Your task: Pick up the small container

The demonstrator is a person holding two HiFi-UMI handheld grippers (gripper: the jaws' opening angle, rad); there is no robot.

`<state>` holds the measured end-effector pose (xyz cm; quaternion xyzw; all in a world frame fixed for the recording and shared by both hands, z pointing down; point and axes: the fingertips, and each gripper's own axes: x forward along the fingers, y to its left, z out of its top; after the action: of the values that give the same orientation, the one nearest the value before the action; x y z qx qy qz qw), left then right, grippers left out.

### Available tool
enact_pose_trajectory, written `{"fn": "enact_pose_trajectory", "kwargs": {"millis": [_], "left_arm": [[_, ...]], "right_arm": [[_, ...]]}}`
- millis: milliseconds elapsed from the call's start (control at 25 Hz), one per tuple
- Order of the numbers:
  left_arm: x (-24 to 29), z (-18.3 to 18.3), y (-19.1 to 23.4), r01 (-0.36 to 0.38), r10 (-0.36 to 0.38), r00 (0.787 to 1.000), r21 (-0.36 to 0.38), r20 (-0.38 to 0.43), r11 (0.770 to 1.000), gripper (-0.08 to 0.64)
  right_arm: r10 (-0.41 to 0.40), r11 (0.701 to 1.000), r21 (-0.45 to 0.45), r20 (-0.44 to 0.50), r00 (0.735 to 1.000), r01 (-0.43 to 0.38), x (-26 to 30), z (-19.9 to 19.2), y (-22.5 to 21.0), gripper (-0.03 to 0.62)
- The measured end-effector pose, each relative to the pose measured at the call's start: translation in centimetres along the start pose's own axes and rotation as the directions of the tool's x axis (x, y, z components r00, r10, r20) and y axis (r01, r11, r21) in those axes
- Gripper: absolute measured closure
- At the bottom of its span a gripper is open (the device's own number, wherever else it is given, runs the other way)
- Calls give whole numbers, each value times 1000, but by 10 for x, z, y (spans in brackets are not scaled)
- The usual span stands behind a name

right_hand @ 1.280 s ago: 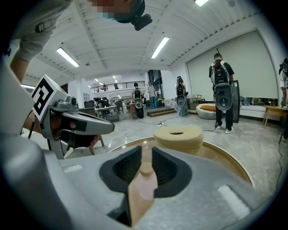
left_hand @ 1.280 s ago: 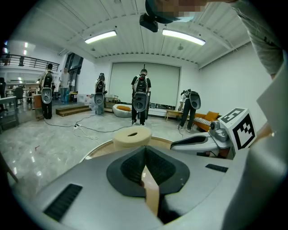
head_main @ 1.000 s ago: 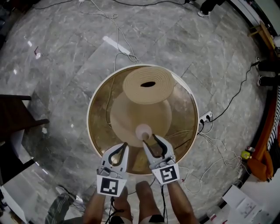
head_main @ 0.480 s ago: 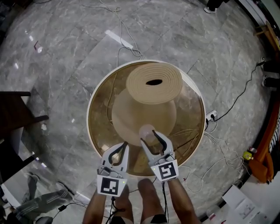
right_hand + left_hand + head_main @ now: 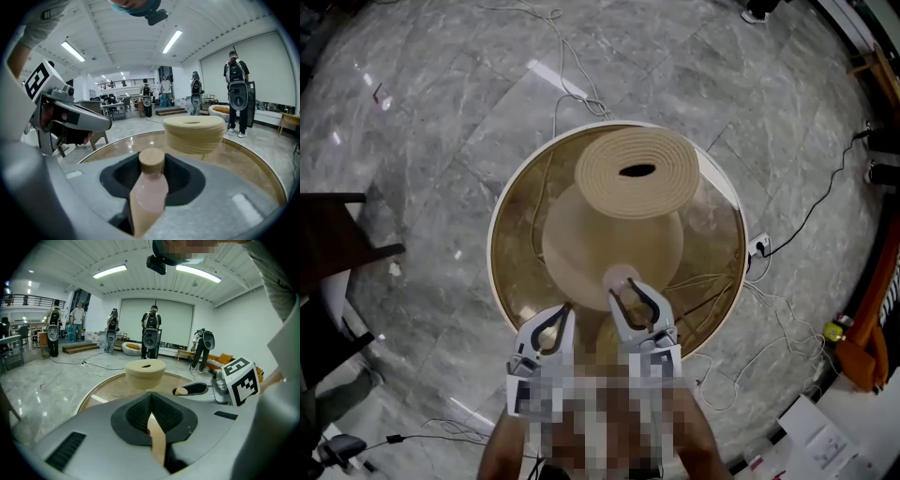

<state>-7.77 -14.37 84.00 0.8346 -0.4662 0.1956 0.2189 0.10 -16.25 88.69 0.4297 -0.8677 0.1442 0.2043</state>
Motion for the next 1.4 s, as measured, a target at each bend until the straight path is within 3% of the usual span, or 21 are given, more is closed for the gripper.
{"fn": "enact_pose_trajectory", "kwargs": {"millis": [800,1040,1400], "left_arm": [[-4,7,6,-14,14,1000,10,3,1000,543],[-13,38,3,-9,8,999,20,41,1000,543],[-49,107,-8,-6,-1,994,67,106,998,543]], "right_arm": [[-55,998,-13,18,998,55,-7,3,-5,457],[-62,998,-27,22,998,63,-21,31,-10,457],[-72,997,-9,75,995,73,-57,104,-7,457]]}}
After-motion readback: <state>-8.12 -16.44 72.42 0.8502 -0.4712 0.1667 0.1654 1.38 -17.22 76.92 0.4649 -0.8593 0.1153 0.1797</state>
